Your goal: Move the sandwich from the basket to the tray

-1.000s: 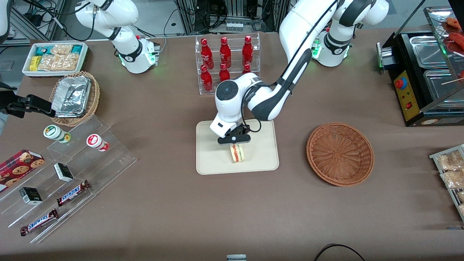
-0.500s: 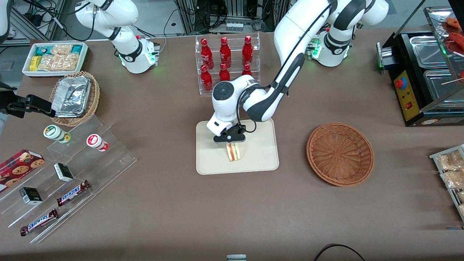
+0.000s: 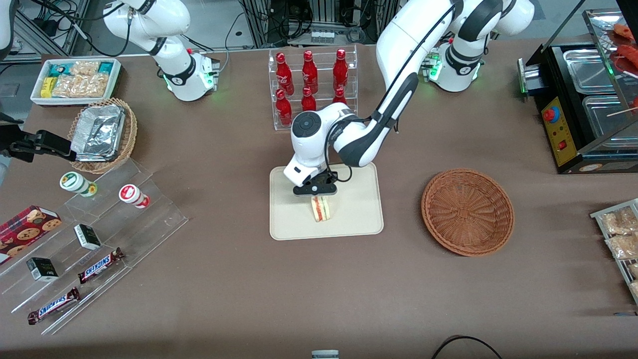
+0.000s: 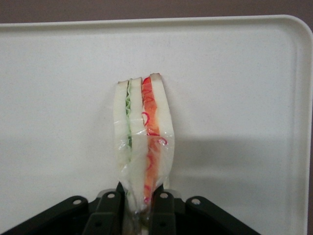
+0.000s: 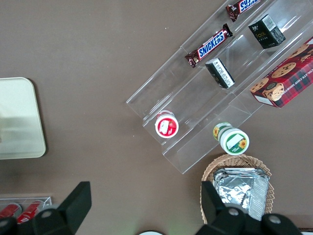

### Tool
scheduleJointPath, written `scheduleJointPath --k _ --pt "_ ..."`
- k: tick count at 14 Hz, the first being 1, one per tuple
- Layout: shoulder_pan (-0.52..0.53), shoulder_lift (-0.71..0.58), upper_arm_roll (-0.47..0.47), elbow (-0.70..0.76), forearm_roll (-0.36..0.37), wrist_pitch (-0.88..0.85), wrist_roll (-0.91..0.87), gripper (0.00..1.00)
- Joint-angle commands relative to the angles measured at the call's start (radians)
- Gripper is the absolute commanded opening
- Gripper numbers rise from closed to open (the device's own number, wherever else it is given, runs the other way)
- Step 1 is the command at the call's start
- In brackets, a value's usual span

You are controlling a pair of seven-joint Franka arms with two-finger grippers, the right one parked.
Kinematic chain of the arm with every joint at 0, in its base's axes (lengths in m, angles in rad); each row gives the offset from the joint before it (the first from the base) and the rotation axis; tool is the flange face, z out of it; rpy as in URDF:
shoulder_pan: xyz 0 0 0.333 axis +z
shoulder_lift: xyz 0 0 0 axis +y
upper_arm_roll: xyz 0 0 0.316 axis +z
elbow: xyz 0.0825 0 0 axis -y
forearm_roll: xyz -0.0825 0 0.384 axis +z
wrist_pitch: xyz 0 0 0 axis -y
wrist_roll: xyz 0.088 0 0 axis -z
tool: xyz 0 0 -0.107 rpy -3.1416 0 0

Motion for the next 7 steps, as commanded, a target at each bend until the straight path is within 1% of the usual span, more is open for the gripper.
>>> scheduleJointPath --k 1,4,5,7 --pt "-0.007 -0.022 0.016 0.001 0.013 -0.002 -0.021 0.99" --pt "-0.004 -0.065 0.019 0.005 0.003 -0.048 -0.021 1.0" --pt "0.014 -0.086 0.019 0.005 0.0 -0.066 -0.022 1.0" --pt "0.039 -0.149 0.017 0.004 -0.006 -0.149 -0.018 1.0"
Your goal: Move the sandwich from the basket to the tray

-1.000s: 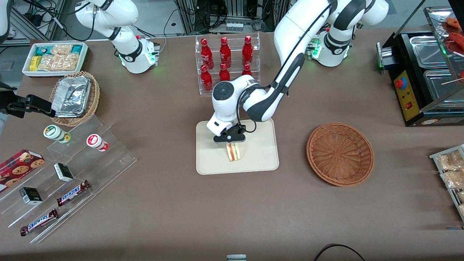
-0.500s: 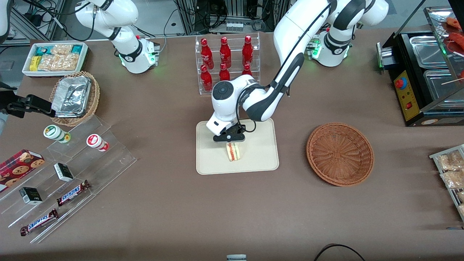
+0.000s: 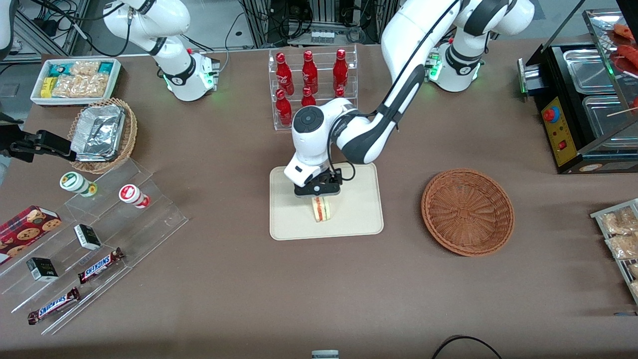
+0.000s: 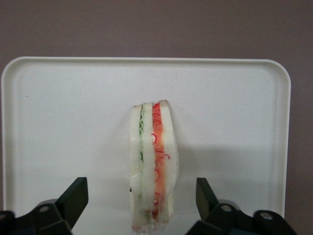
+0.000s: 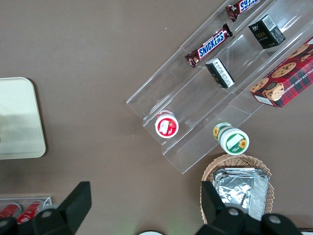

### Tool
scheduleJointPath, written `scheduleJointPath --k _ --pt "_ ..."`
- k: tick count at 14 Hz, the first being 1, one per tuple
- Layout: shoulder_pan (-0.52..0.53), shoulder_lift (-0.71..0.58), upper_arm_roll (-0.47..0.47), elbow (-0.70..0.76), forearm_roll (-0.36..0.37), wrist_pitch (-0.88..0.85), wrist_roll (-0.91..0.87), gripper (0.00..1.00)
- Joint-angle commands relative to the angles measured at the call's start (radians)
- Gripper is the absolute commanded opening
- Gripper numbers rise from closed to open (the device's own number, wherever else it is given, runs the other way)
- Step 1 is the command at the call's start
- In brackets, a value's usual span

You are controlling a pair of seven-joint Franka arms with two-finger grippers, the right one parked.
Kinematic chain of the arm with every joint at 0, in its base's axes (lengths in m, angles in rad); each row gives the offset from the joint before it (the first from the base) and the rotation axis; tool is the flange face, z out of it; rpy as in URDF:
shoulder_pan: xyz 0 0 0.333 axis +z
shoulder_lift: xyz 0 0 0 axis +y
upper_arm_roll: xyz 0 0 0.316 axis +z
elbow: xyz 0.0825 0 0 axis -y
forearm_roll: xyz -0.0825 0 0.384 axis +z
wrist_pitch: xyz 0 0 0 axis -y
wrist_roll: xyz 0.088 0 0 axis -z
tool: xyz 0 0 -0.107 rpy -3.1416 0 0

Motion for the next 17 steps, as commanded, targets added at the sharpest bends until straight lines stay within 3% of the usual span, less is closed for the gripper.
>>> scheduleJointPath --k 1,5,9,13,17 --pt "0.053 -0.116 0.0 -0.023 -0.006 -0.111 -0.007 1.0" --pt "0.162 -0.271 0.0 -0.026 -0.064 -0.269 0.057 1.0" --pt "0.332 -0.422 0.0 -0.062 -0.167 -0.433 0.335 1.0" --pt "0.472 -0.58 0.002 -0.181 -0.172 -0.456 0.49 1.0" --pt "0.602 -0.663 0.002 -0.195 -0.204 -0.536 0.7 1.0"
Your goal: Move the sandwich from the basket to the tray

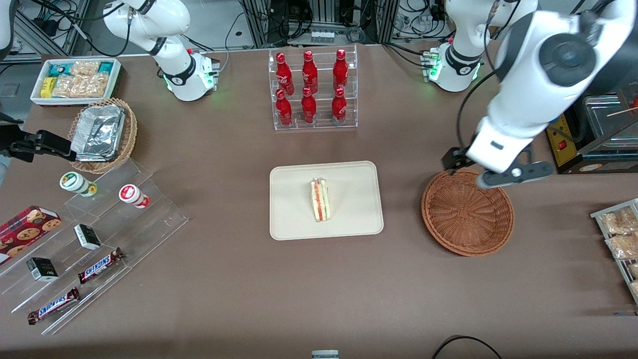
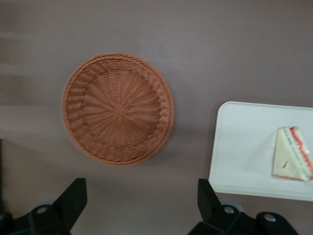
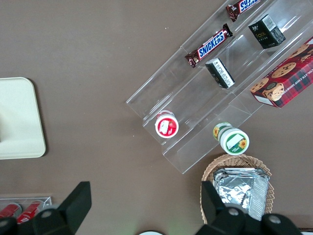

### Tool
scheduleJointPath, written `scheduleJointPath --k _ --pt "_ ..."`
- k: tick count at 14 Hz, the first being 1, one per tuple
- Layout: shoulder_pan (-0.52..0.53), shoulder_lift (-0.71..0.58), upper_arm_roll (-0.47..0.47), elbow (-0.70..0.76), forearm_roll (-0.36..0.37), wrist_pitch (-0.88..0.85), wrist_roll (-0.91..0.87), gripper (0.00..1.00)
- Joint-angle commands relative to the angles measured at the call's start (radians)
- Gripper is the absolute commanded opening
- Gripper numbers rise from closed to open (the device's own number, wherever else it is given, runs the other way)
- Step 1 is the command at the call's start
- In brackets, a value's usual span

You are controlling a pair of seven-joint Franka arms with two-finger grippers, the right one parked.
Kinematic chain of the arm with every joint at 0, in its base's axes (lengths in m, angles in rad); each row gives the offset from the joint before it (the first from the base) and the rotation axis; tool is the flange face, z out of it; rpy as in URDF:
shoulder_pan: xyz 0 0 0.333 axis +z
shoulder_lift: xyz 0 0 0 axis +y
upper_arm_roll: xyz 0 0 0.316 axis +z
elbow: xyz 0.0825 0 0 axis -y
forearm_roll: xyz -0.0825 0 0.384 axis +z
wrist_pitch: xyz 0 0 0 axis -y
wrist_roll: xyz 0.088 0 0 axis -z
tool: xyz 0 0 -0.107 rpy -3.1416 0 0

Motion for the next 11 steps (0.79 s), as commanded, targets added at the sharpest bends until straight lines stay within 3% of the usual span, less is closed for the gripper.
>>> scheduleJointPath --k 1,5,11 --pt "0.101 -0.081 -0.01 -0.043 -0.076 -0.025 0.127 1.0" --pt "0.207 -0.123 -0.01 -0.032 -0.086 -0.093 0.29 1.0" --pt "0.258 -0.059 0.007 0.109 -0.074 -0.18 0.324 1.0"
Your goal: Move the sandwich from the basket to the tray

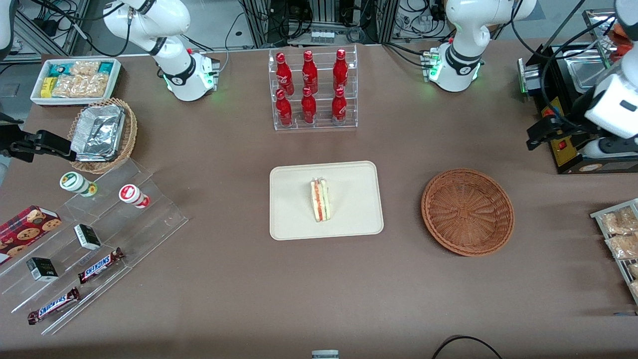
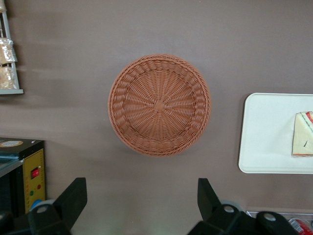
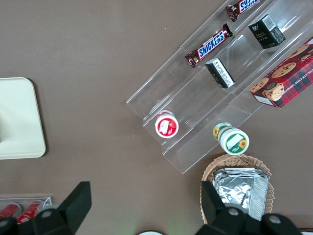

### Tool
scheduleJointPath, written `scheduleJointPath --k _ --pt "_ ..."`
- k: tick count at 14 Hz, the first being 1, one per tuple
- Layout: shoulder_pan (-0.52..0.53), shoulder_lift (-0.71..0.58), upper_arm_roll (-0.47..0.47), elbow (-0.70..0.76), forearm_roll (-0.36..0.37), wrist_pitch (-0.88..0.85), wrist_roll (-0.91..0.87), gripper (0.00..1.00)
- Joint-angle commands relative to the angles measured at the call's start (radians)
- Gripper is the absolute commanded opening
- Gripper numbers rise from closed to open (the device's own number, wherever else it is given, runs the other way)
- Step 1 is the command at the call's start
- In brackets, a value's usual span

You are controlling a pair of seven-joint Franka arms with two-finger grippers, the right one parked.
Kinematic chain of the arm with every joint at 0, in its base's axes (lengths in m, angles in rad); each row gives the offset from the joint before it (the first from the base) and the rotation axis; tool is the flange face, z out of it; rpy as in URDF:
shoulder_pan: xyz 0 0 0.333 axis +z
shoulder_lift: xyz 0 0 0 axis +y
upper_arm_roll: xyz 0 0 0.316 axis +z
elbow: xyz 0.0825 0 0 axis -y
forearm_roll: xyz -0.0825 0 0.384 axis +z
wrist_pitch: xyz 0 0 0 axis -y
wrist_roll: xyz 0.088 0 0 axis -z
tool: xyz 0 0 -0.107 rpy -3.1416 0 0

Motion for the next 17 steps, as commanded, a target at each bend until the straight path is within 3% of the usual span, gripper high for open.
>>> scheduleJointPath --k 1,7,11,17 --pt "0.003 0.045 0.004 0.076 -0.018 -0.054 0.029 1.0" --pt "-0.036 0.088 0.026 0.113 0.033 -0.026 0.033 1.0" --pt "-0.069 0.076 0.113 0.111 0.028 -0.051 0.148 1.0" --pt "-0.07 0.065 0.115 0.116 0.027 -0.06 0.129 1.0"
